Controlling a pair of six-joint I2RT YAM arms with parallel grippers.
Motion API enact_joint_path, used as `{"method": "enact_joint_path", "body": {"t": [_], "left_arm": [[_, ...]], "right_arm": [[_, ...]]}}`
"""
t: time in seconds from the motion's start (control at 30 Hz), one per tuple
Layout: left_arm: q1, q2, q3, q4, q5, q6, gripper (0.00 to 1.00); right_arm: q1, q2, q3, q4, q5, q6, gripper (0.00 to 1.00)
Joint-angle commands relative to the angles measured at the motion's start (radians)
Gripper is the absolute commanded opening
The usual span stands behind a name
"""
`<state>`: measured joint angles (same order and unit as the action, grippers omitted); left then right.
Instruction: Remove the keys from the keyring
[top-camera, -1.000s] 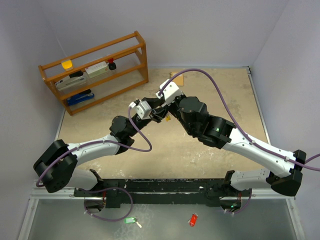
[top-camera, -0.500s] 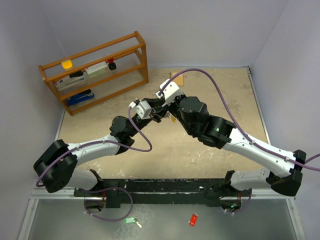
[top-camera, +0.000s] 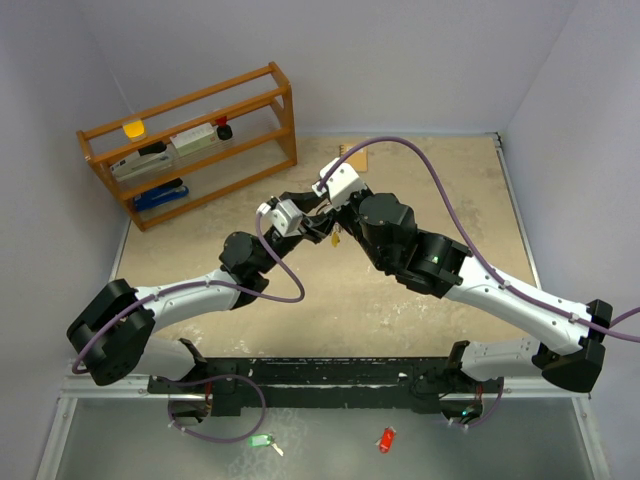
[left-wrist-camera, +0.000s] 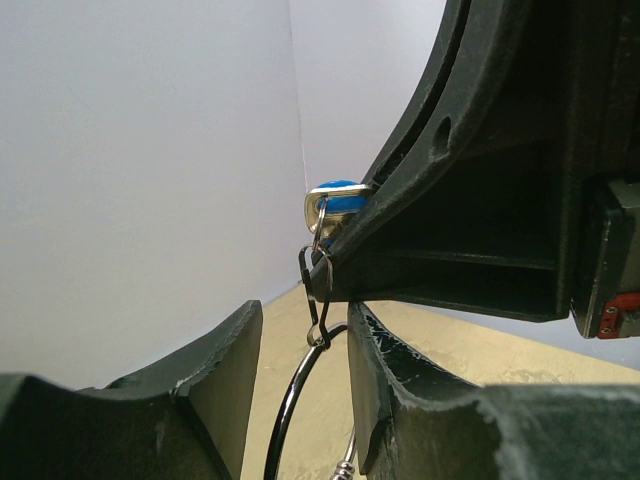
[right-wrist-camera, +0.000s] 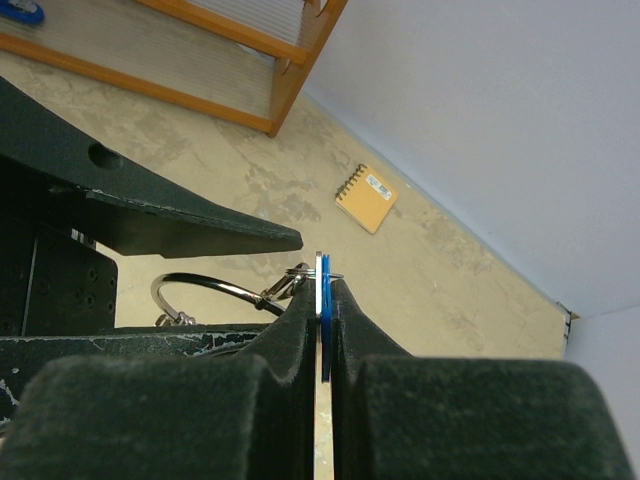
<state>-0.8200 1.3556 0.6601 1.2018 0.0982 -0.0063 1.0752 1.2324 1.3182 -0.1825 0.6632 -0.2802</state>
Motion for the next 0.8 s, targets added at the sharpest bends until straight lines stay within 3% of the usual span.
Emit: {"method": "enact_joint_path", "body": {"t": [0.0,0.37,0.77], "left_arm": [[-0.004,-0.029,0.06,0.067,-0.009,0.013,0.34],[-0.003,-0.04,0.101,-0.006,0.04,0.041,0.28],[-0.004,-0.07,0.09,-0.06,0.028,0.081,0.29]], "right_arm": [[0.009,-0.019,0.019,0.016,-0.007,0.019,0.0],[0.012,-0.018,0.021,0.007,-0.011,0.017,0.0],[0.018,0.027,0.092,-0.107,0.039,-0.025,0.0]]}}
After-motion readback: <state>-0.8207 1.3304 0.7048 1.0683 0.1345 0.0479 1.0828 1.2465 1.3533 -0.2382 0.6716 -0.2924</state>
